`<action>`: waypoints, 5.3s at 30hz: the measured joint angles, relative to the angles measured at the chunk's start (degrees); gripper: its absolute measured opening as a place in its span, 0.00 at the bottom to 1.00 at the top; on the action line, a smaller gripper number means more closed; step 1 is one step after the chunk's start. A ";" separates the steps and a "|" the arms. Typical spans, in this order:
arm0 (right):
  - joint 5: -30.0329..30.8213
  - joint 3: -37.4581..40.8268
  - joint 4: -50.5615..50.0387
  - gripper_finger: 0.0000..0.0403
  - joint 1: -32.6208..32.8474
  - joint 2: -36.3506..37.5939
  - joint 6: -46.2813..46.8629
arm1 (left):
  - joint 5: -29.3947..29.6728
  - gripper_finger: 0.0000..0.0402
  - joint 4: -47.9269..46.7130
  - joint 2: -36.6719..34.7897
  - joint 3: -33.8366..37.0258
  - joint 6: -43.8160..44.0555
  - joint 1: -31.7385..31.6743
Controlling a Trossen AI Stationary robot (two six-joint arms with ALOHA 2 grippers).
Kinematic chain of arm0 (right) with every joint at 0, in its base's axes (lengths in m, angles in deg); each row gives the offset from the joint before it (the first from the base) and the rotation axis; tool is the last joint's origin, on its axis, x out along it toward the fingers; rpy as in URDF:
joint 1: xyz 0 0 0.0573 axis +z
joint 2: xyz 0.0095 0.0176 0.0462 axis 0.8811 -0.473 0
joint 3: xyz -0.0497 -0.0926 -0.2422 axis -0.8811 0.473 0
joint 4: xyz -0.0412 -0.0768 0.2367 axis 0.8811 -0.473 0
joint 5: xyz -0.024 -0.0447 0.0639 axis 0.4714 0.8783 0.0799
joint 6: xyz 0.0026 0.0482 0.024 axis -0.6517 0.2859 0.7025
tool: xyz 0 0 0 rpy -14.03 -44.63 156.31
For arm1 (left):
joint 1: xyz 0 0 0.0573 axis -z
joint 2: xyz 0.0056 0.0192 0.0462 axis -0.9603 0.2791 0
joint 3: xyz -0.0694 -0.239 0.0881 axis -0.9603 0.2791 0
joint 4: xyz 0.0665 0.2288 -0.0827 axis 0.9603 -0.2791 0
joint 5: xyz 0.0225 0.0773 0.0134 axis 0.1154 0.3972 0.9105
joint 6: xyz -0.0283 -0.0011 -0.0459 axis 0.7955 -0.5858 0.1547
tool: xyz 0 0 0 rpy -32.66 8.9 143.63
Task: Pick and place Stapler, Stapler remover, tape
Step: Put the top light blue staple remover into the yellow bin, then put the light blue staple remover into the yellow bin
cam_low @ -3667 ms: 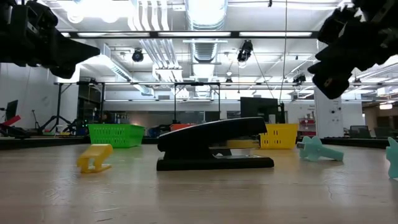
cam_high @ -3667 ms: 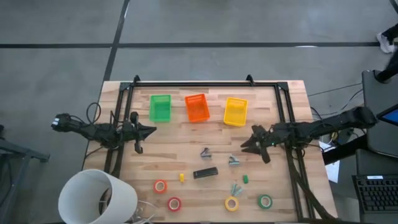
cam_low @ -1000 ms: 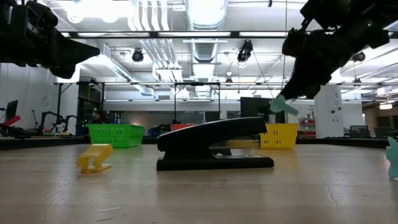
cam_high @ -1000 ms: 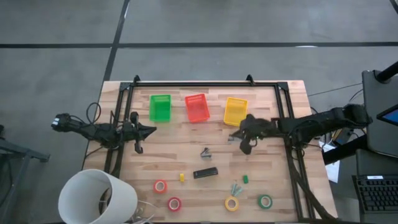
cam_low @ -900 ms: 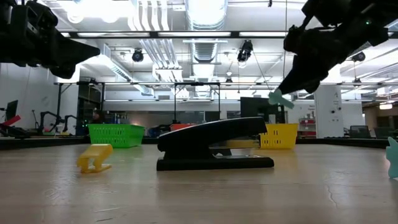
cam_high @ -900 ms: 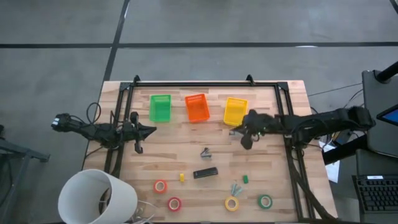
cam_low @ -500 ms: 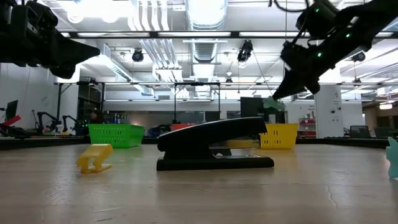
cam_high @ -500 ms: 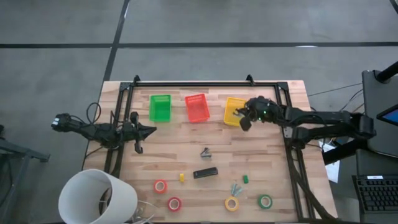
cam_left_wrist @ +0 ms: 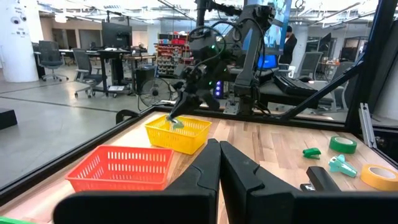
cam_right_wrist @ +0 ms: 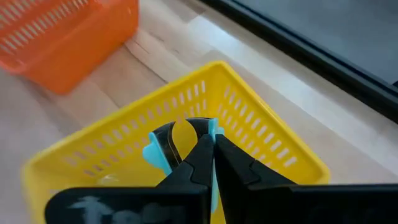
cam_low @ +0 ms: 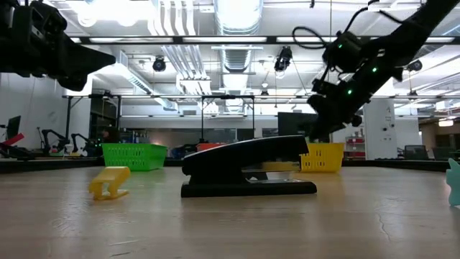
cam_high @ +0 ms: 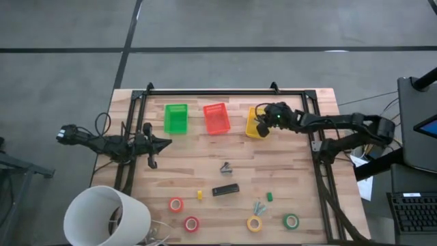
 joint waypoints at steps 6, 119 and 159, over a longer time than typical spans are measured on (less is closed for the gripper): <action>2.92 -3.32 -0.20 0.02 -0.09 -5.48 -1.58 | -0.02 0.02 0.00 0.00 0.00 -0.01 -0.02; -24.38 -10.71 3.66 0.45 54.13 -19.87 -0.94 | -0.01 0.02 0.00 -0.02 0.00 0.00 -0.01; -24.40 -10.65 1.68 0.05 54.19 -20.93 -0.18 | -0.01 0.02 0.00 -0.02 0.00 0.01 0.00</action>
